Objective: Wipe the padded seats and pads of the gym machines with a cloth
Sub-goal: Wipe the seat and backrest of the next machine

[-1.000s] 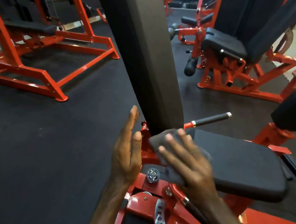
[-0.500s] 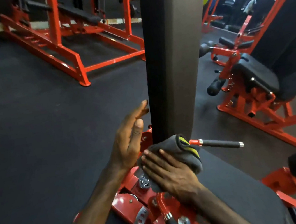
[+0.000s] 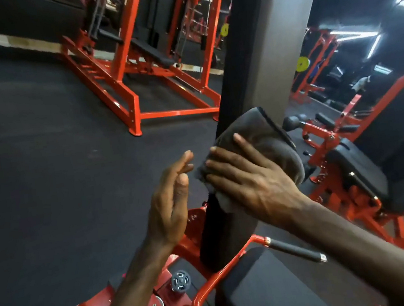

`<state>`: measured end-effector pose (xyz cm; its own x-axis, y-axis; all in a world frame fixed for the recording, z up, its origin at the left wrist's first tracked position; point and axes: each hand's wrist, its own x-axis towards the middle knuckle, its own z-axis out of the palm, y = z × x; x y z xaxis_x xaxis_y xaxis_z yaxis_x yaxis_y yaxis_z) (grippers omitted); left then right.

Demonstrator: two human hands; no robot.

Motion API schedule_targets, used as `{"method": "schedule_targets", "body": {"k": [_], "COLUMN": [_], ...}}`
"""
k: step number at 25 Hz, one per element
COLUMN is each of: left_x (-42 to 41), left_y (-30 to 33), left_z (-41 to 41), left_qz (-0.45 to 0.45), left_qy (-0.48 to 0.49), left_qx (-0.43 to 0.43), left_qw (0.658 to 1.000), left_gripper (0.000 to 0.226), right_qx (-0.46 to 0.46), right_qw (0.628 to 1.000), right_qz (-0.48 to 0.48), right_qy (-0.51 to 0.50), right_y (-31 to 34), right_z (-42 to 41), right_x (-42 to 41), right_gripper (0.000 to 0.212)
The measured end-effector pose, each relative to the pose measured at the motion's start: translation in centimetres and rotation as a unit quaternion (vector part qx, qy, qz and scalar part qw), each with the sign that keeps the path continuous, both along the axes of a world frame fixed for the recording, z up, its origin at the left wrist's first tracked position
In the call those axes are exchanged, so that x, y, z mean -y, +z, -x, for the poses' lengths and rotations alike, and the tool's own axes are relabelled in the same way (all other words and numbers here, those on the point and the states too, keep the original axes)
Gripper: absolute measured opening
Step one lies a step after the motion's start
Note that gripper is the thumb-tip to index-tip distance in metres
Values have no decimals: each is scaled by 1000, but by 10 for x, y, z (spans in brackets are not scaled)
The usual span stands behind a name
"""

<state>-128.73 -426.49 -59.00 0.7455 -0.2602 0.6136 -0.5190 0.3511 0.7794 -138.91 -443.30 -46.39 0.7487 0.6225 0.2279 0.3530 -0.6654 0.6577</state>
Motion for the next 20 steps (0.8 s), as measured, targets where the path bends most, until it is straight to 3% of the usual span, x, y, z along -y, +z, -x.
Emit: {"method": "schedule_targets", "body": {"k": [4, 7, 10, 12, 14, 17, 20], "left_x": [-8, 1, 24, 30, 30, 25, 23], "left_y": [4, 1, 1, 2, 4, 28, 76], "left_z": [11, 19, 24, 29, 28, 25, 21], "left_qz": [1, -18, -57, -74, -109, -141, -106], "left_qy": [-13, -60, -90, -83, -74, -70, -77], "left_qx": [-30, -29, -3, 4, 1, -20, -81], "left_qw": [999, 998, 994, 994, 991, 987, 988], "left_gripper": [48, 60, 59, 53, 56, 61, 52], "right_qx": [-56, -3, -16, -58, -51, 14, -43], "right_qw": [995, 1000, 999, 996, 997, 998, 998], "right_qz": [66, 17, 4, 60, 60, -14, 10], "right_qy": [40, 2, -33, -8, -17, -62, -41], "right_y": [26, 96, 81, 71, 108, 152, 139], "right_z": [-3, -29, -28, -17, -28, -49, -40], "right_x": [-6, -4, -10, -12, -11, -13, -20], "right_gripper": [32, 35, 39, 36, 36, 35, 33]}}
